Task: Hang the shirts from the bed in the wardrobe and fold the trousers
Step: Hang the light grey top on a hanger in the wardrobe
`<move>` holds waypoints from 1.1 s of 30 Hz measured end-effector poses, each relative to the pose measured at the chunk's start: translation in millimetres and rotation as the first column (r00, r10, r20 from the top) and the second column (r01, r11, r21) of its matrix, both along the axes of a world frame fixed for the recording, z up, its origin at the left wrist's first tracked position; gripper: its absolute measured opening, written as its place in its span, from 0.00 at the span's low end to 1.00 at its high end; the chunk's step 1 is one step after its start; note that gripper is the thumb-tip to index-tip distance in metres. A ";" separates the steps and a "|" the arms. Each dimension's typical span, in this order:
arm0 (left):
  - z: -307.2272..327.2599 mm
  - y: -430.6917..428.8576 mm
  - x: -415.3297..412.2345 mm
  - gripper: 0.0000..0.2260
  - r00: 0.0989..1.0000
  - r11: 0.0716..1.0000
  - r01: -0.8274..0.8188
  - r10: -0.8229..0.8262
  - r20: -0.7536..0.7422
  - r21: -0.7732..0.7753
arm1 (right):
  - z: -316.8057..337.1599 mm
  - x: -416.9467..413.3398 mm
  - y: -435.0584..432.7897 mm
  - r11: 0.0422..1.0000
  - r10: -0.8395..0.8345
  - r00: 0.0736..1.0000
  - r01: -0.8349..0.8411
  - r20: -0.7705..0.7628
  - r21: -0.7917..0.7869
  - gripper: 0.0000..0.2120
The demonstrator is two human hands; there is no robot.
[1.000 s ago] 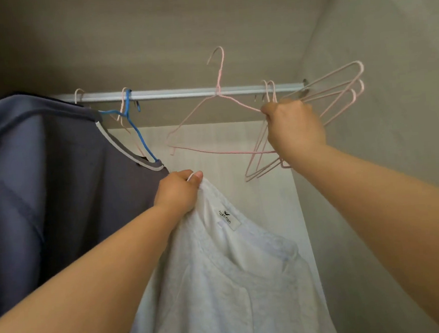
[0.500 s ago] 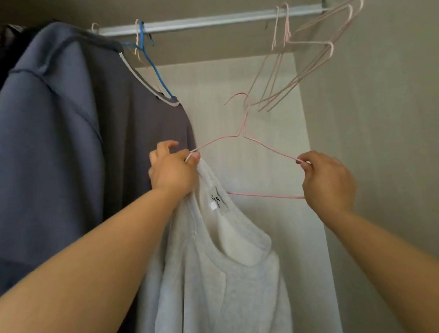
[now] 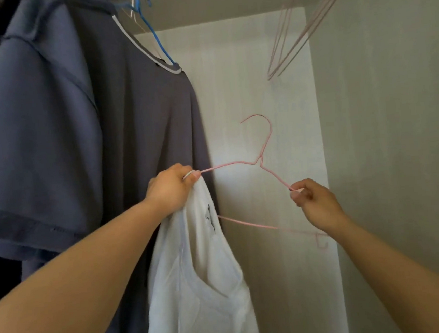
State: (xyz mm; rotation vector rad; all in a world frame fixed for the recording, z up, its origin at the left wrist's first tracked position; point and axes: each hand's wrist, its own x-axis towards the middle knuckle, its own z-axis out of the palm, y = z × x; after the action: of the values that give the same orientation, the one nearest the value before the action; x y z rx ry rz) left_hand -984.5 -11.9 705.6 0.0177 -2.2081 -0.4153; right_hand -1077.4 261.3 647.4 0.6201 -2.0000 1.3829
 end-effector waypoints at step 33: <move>-116.5 0.8 -12.1 0.15 0.941 0.487 -0.084 -0.248 0.231 0.869 | -105.0 31.3 -11.4 0.988 -0.043 0.921 0.096 0.387 -0.120 0.12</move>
State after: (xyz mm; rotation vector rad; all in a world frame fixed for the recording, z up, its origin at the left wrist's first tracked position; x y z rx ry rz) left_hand -996.5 -11.1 589.1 0.5808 -2.0529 -1.6898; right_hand -1046.1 249.9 542.4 0.2220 -2.1739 1.6828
